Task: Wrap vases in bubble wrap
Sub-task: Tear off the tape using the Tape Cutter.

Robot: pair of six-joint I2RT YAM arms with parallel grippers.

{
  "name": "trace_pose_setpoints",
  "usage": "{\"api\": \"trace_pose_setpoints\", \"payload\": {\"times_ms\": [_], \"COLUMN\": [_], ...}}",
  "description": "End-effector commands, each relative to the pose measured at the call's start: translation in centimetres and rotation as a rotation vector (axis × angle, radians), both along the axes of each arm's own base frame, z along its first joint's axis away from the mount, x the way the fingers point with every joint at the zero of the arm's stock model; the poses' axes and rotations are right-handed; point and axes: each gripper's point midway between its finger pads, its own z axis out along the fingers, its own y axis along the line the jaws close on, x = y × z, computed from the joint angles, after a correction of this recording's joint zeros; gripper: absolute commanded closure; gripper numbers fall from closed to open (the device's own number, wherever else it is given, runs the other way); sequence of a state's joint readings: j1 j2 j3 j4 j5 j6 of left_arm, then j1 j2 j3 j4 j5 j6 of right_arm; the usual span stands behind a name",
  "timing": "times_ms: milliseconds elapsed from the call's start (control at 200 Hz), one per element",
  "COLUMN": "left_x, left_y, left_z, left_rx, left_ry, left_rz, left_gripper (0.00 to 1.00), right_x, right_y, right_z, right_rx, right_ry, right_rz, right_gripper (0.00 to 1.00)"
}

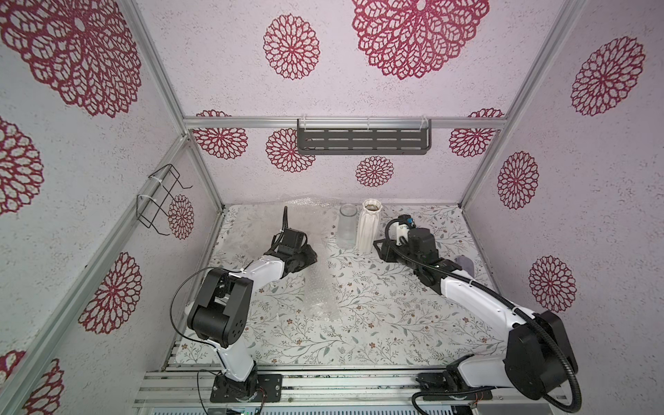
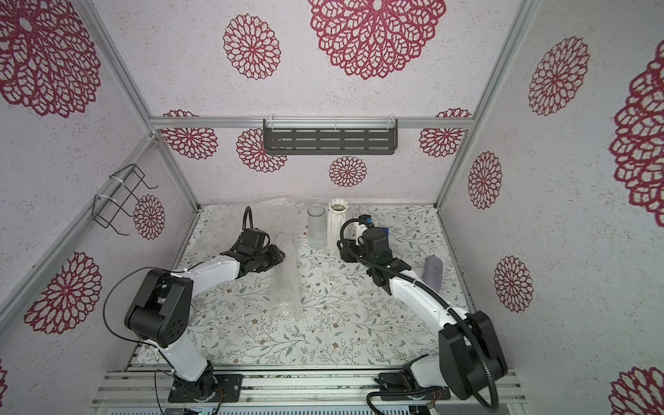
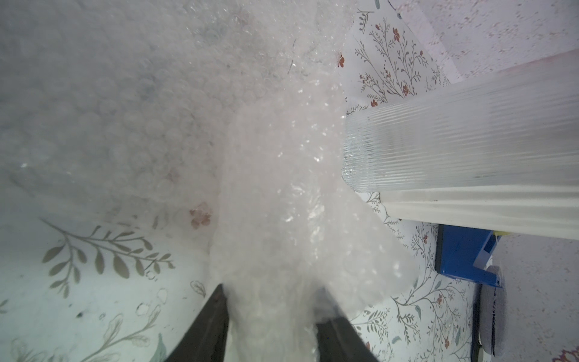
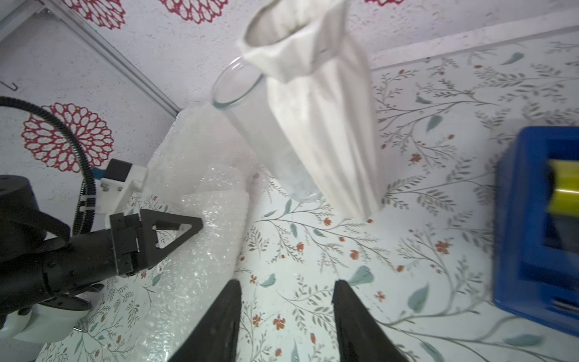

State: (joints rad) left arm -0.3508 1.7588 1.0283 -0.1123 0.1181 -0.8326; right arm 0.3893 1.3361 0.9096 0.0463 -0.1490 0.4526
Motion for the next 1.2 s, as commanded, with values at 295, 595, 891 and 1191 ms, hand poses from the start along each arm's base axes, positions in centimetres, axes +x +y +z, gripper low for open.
{"api": "trace_pose_setpoints", "payload": {"times_ms": [295, 595, 891, 1191], "left_x": [-1.5, -1.4, -1.6, -1.7], "left_y": [-0.5, -0.9, -1.2, -1.4], "left_z": [-1.7, -1.6, -1.9, -2.0], "left_rx": [0.06, 0.046, 0.032, 0.031], "left_ry": [0.064, 0.059, 0.059, 0.068], "left_rz": [-0.049, -0.061, -0.075, -0.075], "left_gripper": [0.56, 0.56, 0.52, 0.52], "right_x": [1.6, 3.7, 5.5, 8.0], "right_y": [-13.0, -16.1, -15.1, -15.2], "right_z": [-4.8, -8.2, -10.0, -10.9], "right_rx": [0.094, 0.182, 0.272, 0.292], "right_ry": [0.202, 0.281, 0.298, 0.297], "right_rz": [-0.165, -0.162, -0.083, -0.049], "right_gripper": [0.4, 0.4, 0.49, 0.57]}}
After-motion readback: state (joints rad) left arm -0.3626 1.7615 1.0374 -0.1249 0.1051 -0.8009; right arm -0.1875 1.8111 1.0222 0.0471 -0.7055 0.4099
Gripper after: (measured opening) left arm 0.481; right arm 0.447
